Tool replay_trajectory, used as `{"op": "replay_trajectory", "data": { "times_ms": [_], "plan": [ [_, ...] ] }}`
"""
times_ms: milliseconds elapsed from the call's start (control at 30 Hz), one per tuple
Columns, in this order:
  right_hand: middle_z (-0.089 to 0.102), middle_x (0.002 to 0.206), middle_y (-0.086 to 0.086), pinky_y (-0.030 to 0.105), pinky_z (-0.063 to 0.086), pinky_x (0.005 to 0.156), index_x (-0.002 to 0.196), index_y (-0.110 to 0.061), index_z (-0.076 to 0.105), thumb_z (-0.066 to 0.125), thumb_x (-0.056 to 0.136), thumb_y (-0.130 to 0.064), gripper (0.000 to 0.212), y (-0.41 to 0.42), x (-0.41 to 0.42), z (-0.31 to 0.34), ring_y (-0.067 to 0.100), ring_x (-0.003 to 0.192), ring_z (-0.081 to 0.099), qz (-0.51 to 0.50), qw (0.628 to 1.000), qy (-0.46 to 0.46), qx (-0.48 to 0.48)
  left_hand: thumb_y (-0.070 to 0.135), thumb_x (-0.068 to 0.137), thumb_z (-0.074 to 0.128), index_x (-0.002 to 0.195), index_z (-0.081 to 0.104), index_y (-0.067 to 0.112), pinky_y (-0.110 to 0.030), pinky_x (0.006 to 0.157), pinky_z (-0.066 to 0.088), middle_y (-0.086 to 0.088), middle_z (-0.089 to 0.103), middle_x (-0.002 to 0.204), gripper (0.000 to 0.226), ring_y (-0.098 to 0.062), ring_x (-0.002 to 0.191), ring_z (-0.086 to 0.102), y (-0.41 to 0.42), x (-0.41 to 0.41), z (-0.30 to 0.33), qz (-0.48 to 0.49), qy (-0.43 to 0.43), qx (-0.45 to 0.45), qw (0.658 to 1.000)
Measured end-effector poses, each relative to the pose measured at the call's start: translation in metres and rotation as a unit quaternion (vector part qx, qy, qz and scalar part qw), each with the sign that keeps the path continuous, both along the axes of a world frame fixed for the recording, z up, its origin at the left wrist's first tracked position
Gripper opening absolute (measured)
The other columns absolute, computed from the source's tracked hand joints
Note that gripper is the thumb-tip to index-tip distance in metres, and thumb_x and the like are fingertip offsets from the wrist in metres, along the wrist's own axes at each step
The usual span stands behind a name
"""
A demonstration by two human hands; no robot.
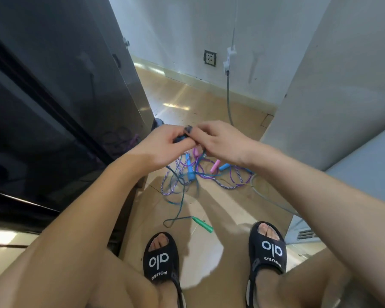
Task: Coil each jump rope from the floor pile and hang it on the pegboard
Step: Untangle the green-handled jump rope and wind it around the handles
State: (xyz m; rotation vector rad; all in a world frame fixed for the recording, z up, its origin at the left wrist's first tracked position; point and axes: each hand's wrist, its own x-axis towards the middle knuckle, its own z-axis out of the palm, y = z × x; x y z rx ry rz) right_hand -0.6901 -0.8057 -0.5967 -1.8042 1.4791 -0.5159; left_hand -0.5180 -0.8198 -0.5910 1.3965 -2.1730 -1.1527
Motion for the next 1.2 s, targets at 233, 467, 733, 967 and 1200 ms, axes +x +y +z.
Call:
{"op": "replay_trajectory", "data": {
  "times_ms": [233,467,733,967,1200],
  "plan": [
    [0.061,0.076,0.003,0.017,0.037,0.056,0.084,-0.014,0.066,0.064,0.094,-0.03,0.019,-0.02,-0.071,0.004,0.019,0.07,0.051,-0.077,0.984,0.155,-0.036,0.057,0.097,0.053,0.067,0.04,0.015,-0.032,0.058,0.031,-0.001,0.038,0.062,0.053,-0.016,0.06,0.035,-0.008,0.014,-0.01,0.025,-0.102,-0.006,0.995],
    [0.068,0.119,-0.002,0.032,0.044,0.097,0.118,-0.024,0.066,0.04,0.105,-0.036,0.031,-0.003,-0.031,-0.002,0.014,0.113,0.06,-0.051,0.999,-0.017,-0.007,0.038,0.101,0.054,0.063,0.049,0.03,-0.027,0.054,0.029,0.009,0.037,0.059,0.04,-0.01,0.054,0.032,0.0,-0.004,-0.005,-0.039,-0.039,-0.038,0.998],
    [0.067,0.082,0.007,0.032,0.039,0.062,0.086,-0.014,0.064,0.05,0.098,-0.041,0.033,-0.017,-0.047,-0.002,0.025,0.075,0.057,-0.088,0.976,0.174,-0.094,0.054,0.092,0.062,0.07,0.047,0.016,-0.029,0.057,0.031,0.001,0.041,0.062,0.047,-0.013,0.058,0.036,-0.009,0.012,-0.009,-0.014,-0.108,-0.04,0.993],
    [0.07,0.101,0.003,0.033,0.044,0.081,0.099,-0.016,0.062,0.04,0.104,-0.039,0.033,-0.011,-0.056,-0.019,0.026,0.095,0.059,-0.092,0.987,0.129,0.021,0.042,0.099,0.059,0.064,0.035,0.018,-0.023,0.052,0.026,0.01,0.028,0.052,0.049,-0.01,0.053,0.027,-0.001,0.003,-0.008,-0.046,-0.068,-0.015,0.996],
    [0.052,0.06,-0.003,0.028,0.039,0.053,0.074,-0.015,0.059,0.054,0.098,-0.041,0.035,-0.004,-0.009,-0.009,0.014,0.052,0.043,-0.039,0.998,-0.039,-0.019,0.045,0.095,0.061,0.059,0.041,0.02,-0.028,0.056,0.027,0.005,0.031,0.057,0.049,-0.013,0.056,0.029,-0.001,0.005,-0.001,-0.014,-0.058,-0.007,0.998]
  ]
}}
